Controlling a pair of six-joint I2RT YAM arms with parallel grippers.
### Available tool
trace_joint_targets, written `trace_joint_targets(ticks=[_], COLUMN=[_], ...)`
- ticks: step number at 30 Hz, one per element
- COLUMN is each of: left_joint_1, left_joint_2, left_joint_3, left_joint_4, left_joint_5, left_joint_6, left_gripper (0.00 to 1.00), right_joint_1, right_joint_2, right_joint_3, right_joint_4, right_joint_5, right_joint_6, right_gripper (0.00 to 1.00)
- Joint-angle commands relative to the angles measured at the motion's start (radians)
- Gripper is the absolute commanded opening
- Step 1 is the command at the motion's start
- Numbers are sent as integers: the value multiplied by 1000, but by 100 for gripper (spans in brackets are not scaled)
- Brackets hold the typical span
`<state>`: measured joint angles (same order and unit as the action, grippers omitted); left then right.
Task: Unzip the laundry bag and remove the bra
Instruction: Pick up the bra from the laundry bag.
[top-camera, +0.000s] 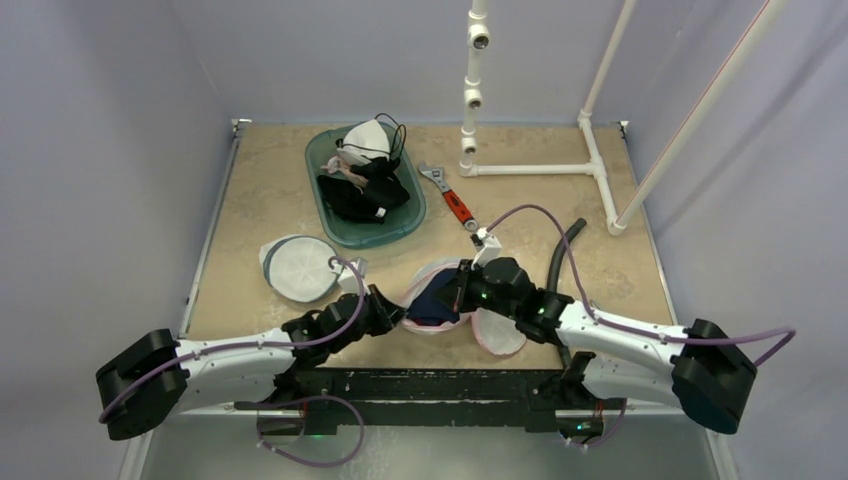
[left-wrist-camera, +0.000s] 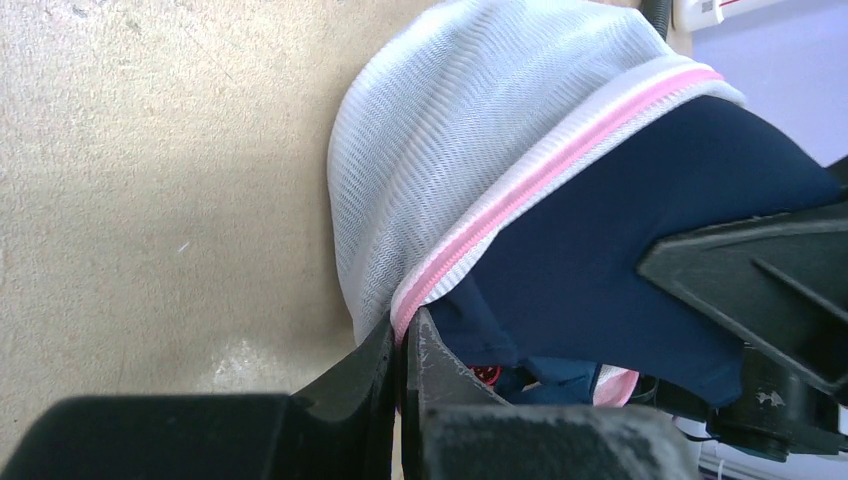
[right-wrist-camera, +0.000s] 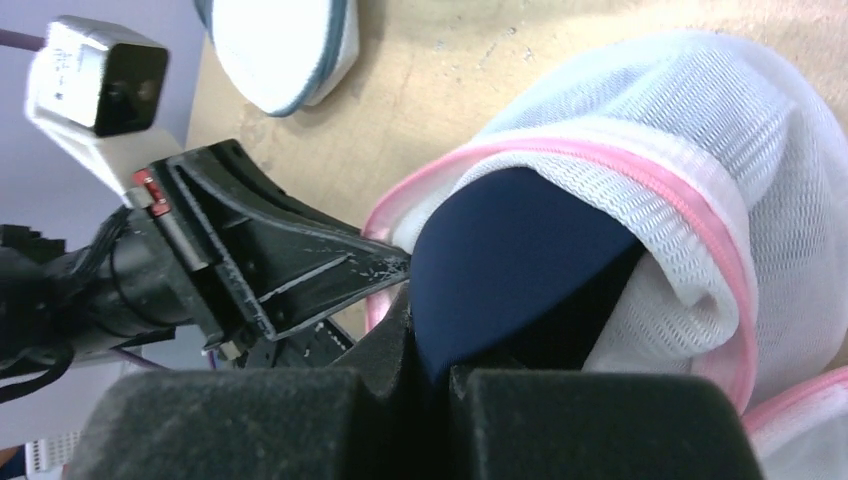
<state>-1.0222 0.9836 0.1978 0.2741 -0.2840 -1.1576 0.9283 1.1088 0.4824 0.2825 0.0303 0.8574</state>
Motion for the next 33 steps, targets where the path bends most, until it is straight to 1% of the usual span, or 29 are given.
trace_joint_targets(ticks=[1,3,6,10,15,24,28,33], left_joint_1=[2,2,2,2,1,2,2,2], left_joint_2=[-27,-38,-56,-79,-75,-47,-38,-43], left_joint_3=[0,-4,-14,-19,-9,21,33,42], left_joint_4=[-7,-18,-36,-55,-58,-82,-99,-105], left_joint_5=[-17,-25,-35,-50,-55,-73,-87,-85], left_joint_6=[15,10,-1,-11,-11,-14,-16,-12], left_gripper=[0,0,0,0,0,0,0,0], right_joint_1=[-4,-13,-46,-63,-67,-84,-86,-87], right_joint_2=[-80,-133,-200,-252,-301,-368,-378,-384], right_joint_3=[57,57,64,98,130,146,178,265], right_joint_4=[-32,-42,-65,-123,-145,-53,-30,-97], right_joint_5=[-19,-40,-126,-217,-309,-460,-503,-485], right_joint_6=[-60,-83,-112,-142,-147,-99,-82,-119], right_gripper=[0,0,0,0,0,0,0,0])
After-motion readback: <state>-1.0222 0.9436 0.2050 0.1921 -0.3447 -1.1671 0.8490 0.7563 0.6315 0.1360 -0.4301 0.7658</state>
